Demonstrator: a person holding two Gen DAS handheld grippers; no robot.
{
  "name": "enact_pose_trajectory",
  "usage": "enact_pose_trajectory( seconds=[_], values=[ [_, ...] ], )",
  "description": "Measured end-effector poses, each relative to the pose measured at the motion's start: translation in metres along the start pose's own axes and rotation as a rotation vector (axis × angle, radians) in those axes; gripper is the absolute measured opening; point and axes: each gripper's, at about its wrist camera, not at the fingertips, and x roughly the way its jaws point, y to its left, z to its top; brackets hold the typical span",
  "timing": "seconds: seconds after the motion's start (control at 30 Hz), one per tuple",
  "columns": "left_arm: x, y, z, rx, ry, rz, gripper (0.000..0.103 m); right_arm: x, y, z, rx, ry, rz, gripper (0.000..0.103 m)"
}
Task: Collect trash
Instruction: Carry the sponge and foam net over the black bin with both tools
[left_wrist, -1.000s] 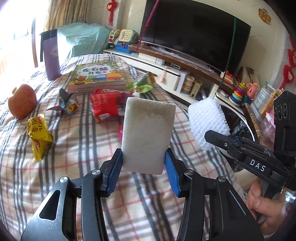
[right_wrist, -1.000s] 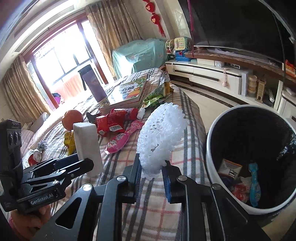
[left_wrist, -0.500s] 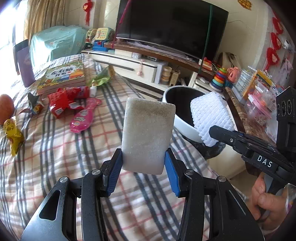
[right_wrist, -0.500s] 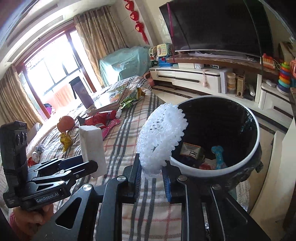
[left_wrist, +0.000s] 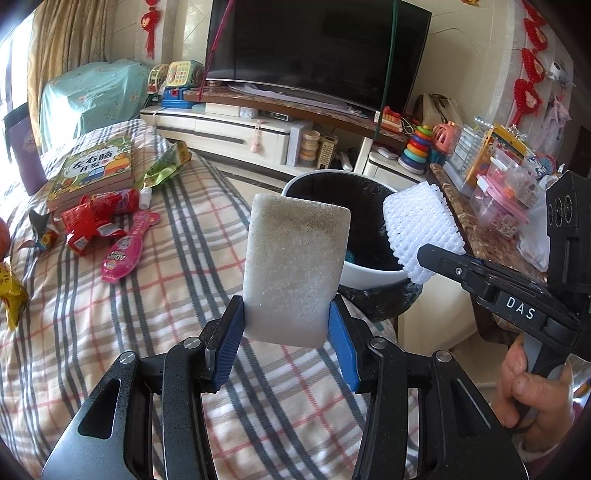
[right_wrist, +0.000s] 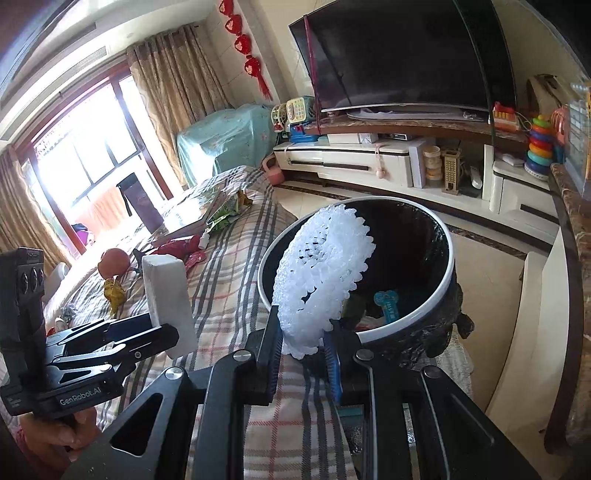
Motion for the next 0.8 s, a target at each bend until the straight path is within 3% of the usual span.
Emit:
enact_pose_trajectory(
  seconds=[0.8],
  values=[
    [0.034, -0.043, 0.037, 0.078, 0.018, -0.041, 0.045, 0.009, -0.037, 0.021, 0.001, 0.01, -0.032, 0.021]
  ],
)
